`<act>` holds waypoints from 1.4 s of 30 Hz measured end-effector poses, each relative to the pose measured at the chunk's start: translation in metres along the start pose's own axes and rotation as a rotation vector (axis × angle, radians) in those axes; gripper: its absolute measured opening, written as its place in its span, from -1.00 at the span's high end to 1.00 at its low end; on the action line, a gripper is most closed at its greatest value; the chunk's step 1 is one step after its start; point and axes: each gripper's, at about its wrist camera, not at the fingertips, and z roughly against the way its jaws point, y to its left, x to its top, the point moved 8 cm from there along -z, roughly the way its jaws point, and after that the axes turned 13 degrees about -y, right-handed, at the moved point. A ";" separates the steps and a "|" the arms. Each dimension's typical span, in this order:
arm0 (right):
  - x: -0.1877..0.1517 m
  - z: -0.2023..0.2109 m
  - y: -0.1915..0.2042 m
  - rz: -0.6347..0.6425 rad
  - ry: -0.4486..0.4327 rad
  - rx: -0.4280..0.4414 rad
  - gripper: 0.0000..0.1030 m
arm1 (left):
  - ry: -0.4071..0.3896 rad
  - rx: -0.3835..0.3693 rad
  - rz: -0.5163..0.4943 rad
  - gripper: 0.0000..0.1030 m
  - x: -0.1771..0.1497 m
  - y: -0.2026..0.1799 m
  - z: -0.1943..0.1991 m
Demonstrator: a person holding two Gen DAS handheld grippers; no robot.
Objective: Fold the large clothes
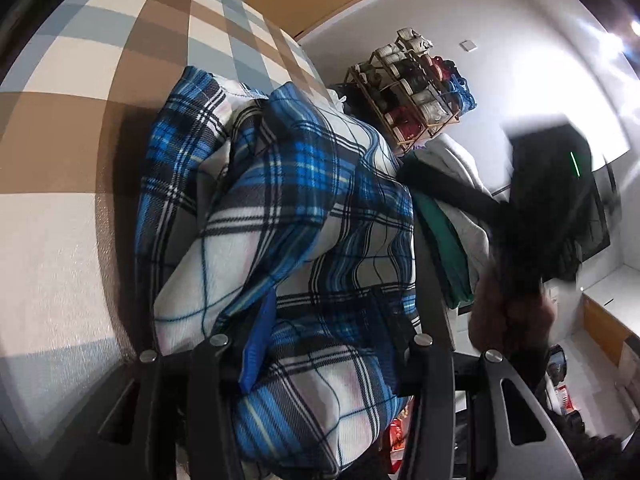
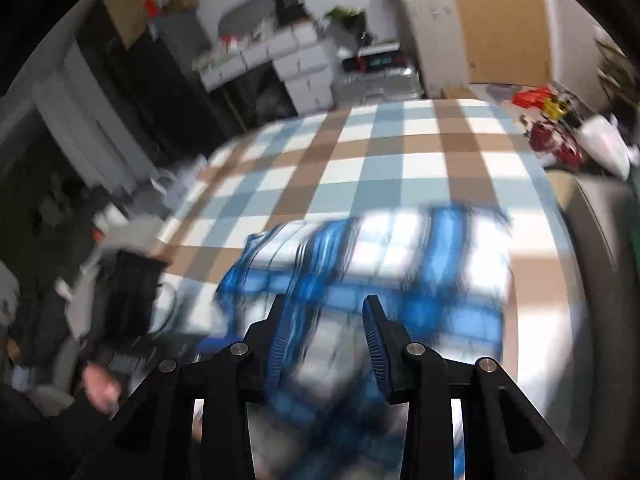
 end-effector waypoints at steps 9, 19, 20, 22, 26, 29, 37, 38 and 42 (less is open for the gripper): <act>-0.007 -0.123 0.019 0.080 0.295 -0.021 0.38 | -0.014 0.099 -0.101 0.18 -0.004 -0.010 0.013; 0.004 0.014 0.018 -0.017 -0.035 0.065 0.34 | -0.093 0.161 -0.300 -0.57 -0.005 -0.068 0.040; -0.006 0.031 0.017 -0.033 -0.050 0.076 0.35 | -0.072 0.177 -0.299 -0.57 -0.010 -0.063 0.035; -0.028 0.049 0.018 -0.044 -0.054 0.086 0.34 | -0.023 0.199 -0.275 -0.57 -0.016 -0.054 0.024; -0.094 0.048 0.008 -0.112 0.040 0.071 0.35 | 0.025 0.269 -0.300 -0.56 -0.029 -0.030 0.018; -0.125 0.033 -0.007 -0.227 0.014 0.092 0.35 | 0.023 0.295 -0.282 -0.57 -0.028 -0.036 0.022; -0.131 0.041 -0.015 -0.338 -0.157 0.138 0.38 | -0.021 0.224 -0.371 -0.57 0.022 -0.106 0.022; -0.131 0.041 -0.013 -0.323 -0.176 0.121 0.38 | -0.006 0.233 -0.392 -0.57 0.029 -0.111 0.013; -0.132 0.041 -0.012 -0.336 -0.193 0.126 0.37 | 0.115 0.402 -0.388 -0.57 0.043 -0.073 -0.041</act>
